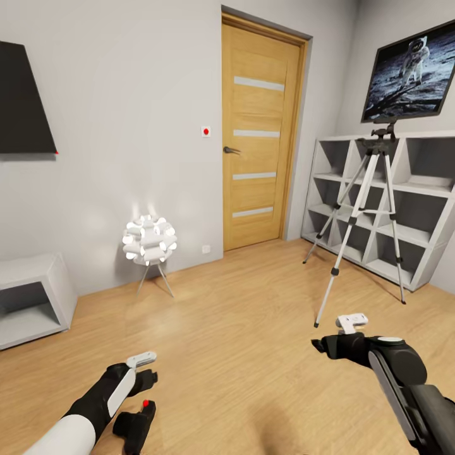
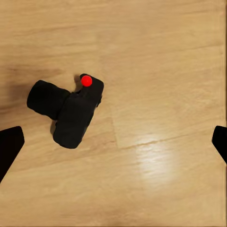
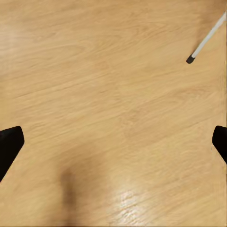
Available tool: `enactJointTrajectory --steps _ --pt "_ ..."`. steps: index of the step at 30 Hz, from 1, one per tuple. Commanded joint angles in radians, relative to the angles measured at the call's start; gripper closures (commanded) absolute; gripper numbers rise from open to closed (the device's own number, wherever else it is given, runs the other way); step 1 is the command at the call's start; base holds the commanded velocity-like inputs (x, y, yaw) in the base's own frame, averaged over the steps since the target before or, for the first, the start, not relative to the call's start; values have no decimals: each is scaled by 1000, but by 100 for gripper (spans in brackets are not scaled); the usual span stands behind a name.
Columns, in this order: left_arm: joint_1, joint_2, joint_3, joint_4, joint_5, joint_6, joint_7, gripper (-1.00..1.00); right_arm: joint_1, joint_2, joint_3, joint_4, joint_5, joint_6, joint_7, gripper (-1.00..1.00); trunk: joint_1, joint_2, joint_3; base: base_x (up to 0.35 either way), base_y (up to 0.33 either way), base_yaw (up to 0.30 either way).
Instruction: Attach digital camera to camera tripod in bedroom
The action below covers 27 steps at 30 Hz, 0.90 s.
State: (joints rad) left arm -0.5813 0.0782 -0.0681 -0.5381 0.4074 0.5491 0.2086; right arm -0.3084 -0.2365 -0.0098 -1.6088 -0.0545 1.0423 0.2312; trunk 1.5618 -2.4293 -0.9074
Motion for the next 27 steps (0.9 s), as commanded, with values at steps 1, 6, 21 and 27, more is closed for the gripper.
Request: enactJointTrajectory --steps 1,6,21,27 --pt "0 1 -8 -2 10 -1 3 -100 -41 6 1 -3 -7 5 0 -100 4 -8 -4 0 0 0" --pt "0 -1 -9 -2 11 -5 -2 -100 -90 24 10 -6 -11 5 2 -100 23 -43 -20 0 0 0" --pt "1 4 -6 36 8 -9 5 -100 -105 45 110 -6 -6 5 2 -100 43 -73 -75 0 0 0" --pt "1 22 -3 47 8 -11 7 -100 -123 46 112 -6 -5 5 3 -100 46 -75 -98 0 0 0"
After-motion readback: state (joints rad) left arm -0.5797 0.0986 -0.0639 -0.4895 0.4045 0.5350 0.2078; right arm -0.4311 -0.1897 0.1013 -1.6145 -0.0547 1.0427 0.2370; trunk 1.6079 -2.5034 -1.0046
